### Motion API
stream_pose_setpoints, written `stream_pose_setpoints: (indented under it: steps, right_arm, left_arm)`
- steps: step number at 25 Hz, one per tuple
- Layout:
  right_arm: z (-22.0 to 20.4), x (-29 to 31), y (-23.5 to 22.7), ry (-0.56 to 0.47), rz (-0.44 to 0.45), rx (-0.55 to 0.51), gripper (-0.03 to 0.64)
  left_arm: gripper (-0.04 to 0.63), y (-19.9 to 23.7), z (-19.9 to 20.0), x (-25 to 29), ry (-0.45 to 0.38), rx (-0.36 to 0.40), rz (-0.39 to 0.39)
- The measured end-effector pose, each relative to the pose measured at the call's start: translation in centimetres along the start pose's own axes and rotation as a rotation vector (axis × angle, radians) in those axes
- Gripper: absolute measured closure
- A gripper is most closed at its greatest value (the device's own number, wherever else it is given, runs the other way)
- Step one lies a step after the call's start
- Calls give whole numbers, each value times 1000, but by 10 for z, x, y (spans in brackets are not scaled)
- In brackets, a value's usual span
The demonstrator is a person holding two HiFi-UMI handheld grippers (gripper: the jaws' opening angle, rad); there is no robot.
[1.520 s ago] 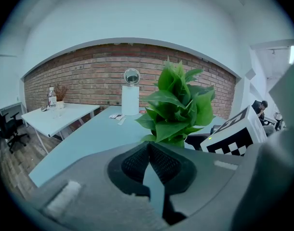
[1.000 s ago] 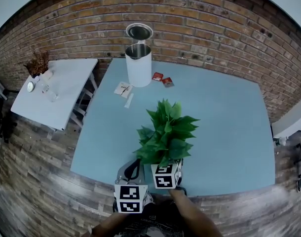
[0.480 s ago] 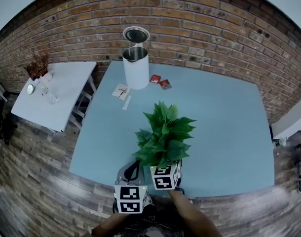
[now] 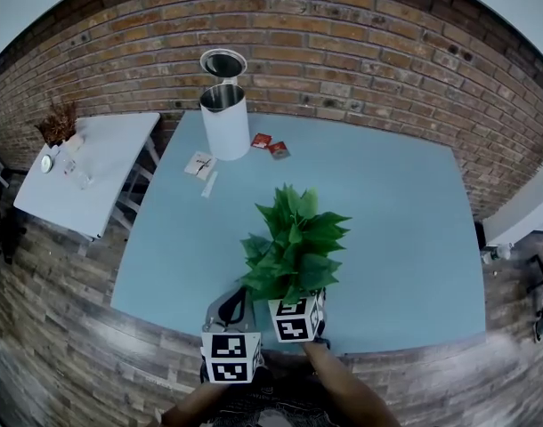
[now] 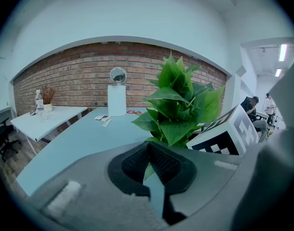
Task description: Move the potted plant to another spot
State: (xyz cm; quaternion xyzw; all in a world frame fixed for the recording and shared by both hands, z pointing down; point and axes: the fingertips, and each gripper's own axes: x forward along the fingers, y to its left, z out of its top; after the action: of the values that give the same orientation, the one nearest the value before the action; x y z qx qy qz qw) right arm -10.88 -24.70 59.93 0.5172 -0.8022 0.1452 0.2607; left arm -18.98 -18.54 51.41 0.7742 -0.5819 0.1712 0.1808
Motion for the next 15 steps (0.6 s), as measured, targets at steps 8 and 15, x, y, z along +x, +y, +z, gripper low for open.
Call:
stream_pose_setpoints:
  steps: [8, 15]
  right_arm:
    - [-11, -13, -30, 16, -11, 11, 155]
    - [-20, -26, -64, 19, -30, 22, 155]
  left_arm:
    - [598, -34, 5, 10, -2, 3, -10]
    - [598, -65, 7, 21, 2, 9, -24]
